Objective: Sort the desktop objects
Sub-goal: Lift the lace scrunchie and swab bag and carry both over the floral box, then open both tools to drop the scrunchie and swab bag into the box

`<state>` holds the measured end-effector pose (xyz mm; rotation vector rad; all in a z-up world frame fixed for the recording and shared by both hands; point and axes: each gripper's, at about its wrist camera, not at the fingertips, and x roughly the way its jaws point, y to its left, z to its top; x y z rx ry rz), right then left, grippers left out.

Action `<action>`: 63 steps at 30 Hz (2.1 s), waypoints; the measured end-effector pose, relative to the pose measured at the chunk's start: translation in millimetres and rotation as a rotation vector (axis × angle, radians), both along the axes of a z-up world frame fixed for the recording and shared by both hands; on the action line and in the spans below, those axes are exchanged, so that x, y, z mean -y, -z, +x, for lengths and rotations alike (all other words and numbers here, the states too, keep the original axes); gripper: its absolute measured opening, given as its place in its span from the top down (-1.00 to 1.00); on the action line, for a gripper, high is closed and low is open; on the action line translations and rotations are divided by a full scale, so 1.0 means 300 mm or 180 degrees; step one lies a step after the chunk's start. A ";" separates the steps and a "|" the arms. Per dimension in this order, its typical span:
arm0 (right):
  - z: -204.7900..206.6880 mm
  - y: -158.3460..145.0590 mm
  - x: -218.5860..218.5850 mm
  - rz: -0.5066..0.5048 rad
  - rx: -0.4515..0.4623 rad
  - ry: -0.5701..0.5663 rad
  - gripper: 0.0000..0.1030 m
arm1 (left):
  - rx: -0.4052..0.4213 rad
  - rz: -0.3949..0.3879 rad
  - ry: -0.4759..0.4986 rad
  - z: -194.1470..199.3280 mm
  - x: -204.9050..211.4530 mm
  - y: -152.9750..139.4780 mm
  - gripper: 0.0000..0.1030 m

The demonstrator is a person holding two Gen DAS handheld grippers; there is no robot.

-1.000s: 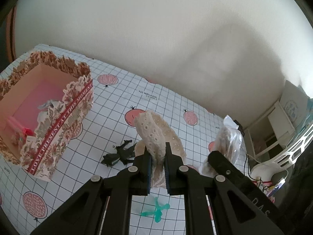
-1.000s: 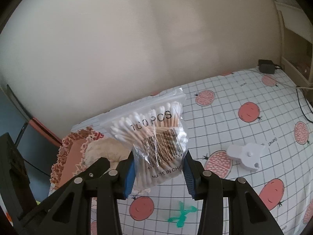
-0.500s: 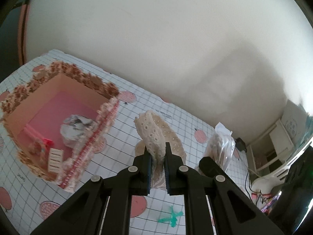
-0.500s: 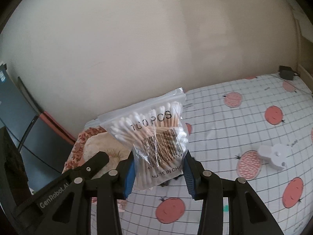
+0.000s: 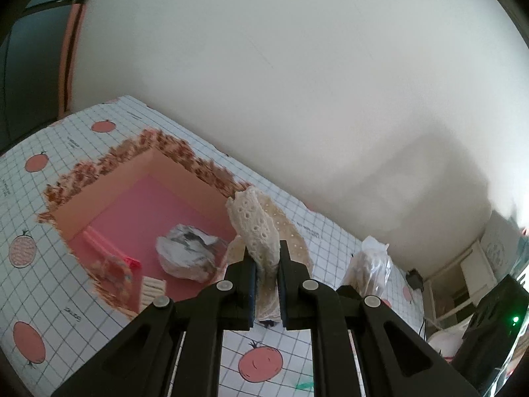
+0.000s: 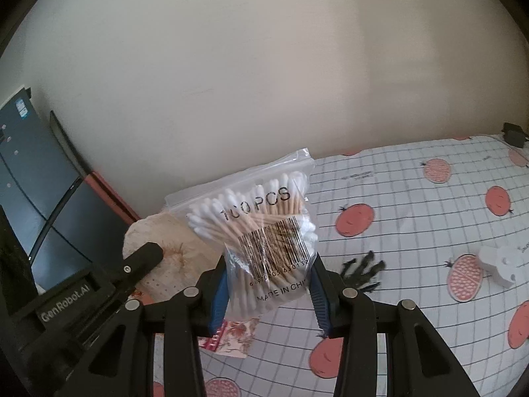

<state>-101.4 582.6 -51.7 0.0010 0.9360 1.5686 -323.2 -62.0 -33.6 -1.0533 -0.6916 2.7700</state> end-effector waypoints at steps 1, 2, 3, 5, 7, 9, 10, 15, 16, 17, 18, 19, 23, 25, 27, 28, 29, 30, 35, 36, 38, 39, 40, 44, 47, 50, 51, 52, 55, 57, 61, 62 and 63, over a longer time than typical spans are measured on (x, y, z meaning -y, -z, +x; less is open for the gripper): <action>-0.016 -0.002 -0.003 0.0012 0.0002 -0.0033 0.11 | -0.0011 0.0009 -0.0037 0.004 0.019 -0.002 0.79; -0.023 -0.002 -0.005 0.0019 0.0003 -0.0051 0.11 | -0.0019 0.0010 -0.0068 0.005 0.032 -0.003 0.79; -0.034 -0.004 -0.008 0.0029 0.0004 -0.0072 0.11 | -0.0027 0.0005 -0.0117 0.009 0.049 -0.005 0.79; -0.051 -0.008 -0.019 0.0044 0.0007 -0.0112 0.11 | -0.0045 0.0004 -0.0222 0.017 0.086 -0.008 0.79; -0.067 -0.011 -0.024 0.0059 0.0007 -0.0127 0.11 | -0.0061 0.0007 -0.0300 0.018 0.111 -0.009 0.79; -0.084 -0.013 -0.033 0.0071 0.0005 -0.0148 0.11 | -0.0071 0.0017 -0.0391 0.024 0.138 -0.009 0.79; -0.092 -0.013 -0.035 0.0074 0.0004 -0.0160 0.11 | -0.0073 0.0016 -0.0425 0.027 0.148 -0.008 0.79; -0.128 -0.014 -0.046 0.0098 -0.0023 -0.0225 0.11 | -0.0094 0.0022 -0.0584 0.046 0.196 -0.001 0.79; -0.136 -0.014 -0.050 0.0105 -0.0029 -0.0225 0.11 | -0.0102 0.0024 -0.0603 0.052 0.202 -0.004 0.79; -0.146 -0.014 -0.053 0.0113 -0.0032 -0.0246 0.11 | -0.0112 0.0023 -0.0631 0.060 0.210 -0.007 0.79; -0.155 -0.013 -0.056 0.0121 -0.0038 -0.0258 0.11 | -0.0125 0.0014 -0.0673 0.065 0.221 -0.008 0.79; -0.168 -0.012 -0.061 0.0125 -0.0043 -0.0298 0.11 | -0.0132 0.0009 -0.0700 0.065 0.229 -0.007 0.79; -0.213 -0.003 -0.077 0.0102 -0.0053 -0.0405 0.11 | -0.0125 0.0014 -0.0825 0.062 0.261 0.000 0.79; -0.236 0.004 -0.085 0.0083 -0.0068 -0.0462 0.11 | -0.0098 -0.0019 -0.0905 0.068 0.276 0.004 0.79; -0.252 0.010 -0.088 0.0079 -0.0082 -0.0493 0.11 | -0.0065 -0.0003 -0.0958 0.070 0.292 0.013 0.79; -0.258 0.008 -0.090 0.0080 -0.0083 -0.0507 0.11 | -0.0059 0.0010 -0.0971 0.076 0.294 0.013 0.79; -0.265 0.011 -0.095 0.0074 -0.0080 -0.0524 0.11 | -0.0054 0.0021 -0.0992 0.080 0.301 0.014 0.79; -0.270 0.015 -0.099 0.0070 -0.0081 -0.0527 0.11 | -0.0051 0.0022 -0.1026 0.082 0.310 0.017 0.79; -0.293 0.029 -0.113 0.0039 -0.0083 -0.0552 0.11 | -0.0046 0.0013 -0.1116 0.090 0.331 0.019 0.79; -0.297 0.031 -0.116 0.0032 -0.0085 -0.0552 0.11 | -0.0027 0.0017 -0.1123 0.087 0.335 0.024 0.79; -0.303 0.036 -0.126 0.0019 -0.0083 -0.0554 0.11 | 0.0010 0.0034 -0.1131 0.081 0.341 0.035 0.79; -0.305 0.040 -0.131 0.0010 -0.0080 -0.0556 0.11 | 0.0029 0.0044 -0.1137 0.079 0.345 0.040 0.79; -0.305 0.038 -0.135 0.0001 -0.0078 -0.0558 0.11 | 0.0037 0.0047 -0.1139 0.079 0.347 0.042 0.79; -0.316 0.049 -0.145 -0.0024 -0.0079 -0.0570 0.11 | 0.0067 0.0060 -0.1142 0.076 0.353 0.052 0.79; -0.327 0.055 -0.149 -0.0034 -0.0071 -0.0569 0.11 | 0.0084 0.0075 -0.1140 0.077 0.355 0.057 0.79; -0.333 0.064 -0.155 -0.0047 -0.0077 -0.0569 0.11 | 0.0136 0.0083 -0.1148 0.073 0.358 0.068 0.79; -0.332 0.067 -0.157 -0.0056 -0.0077 -0.0557 0.11 | 0.0154 0.0089 -0.1148 0.072 0.358 0.071 0.79; -0.332 0.071 -0.159 -0.0066 -0.0077 -0.0547 0.10 | 0.0173 0.0100 -0.1148 0.071 0.360 0.076 0.79; -0.333 0.083 -0.164 -0.0099 -0.0084 -0.0540 0.08 | 0.0220 0.0108 -0.1157 0.068 0.363 0.089 0.79; -0.338 0.088 -0.167 -0.0110 -0.0083 -0.0546 0.07 | 0.0246 0.0117 -0.1162 0.066 0.366 0.095 0.79; -0.338 0.092 -0.170 -0.0110 -0.0077 -0.0512 0.03 | 0.0325 0.0118 -0.1172 0.058 0.367 0.109 0.78; -0.337 0.093 -0.171 -0.0117 -0.0079 -0.0504 -0.02 | 0.0344 0.0127 -0.1169 0.057 0.368 0.112 0.76; -0.335 0.096 -0.172 -0.0128 -0.0088 -0.0496 -0.15 | 0.0370 0.0148 -0.1160 0.054 0.369 0.117 0.66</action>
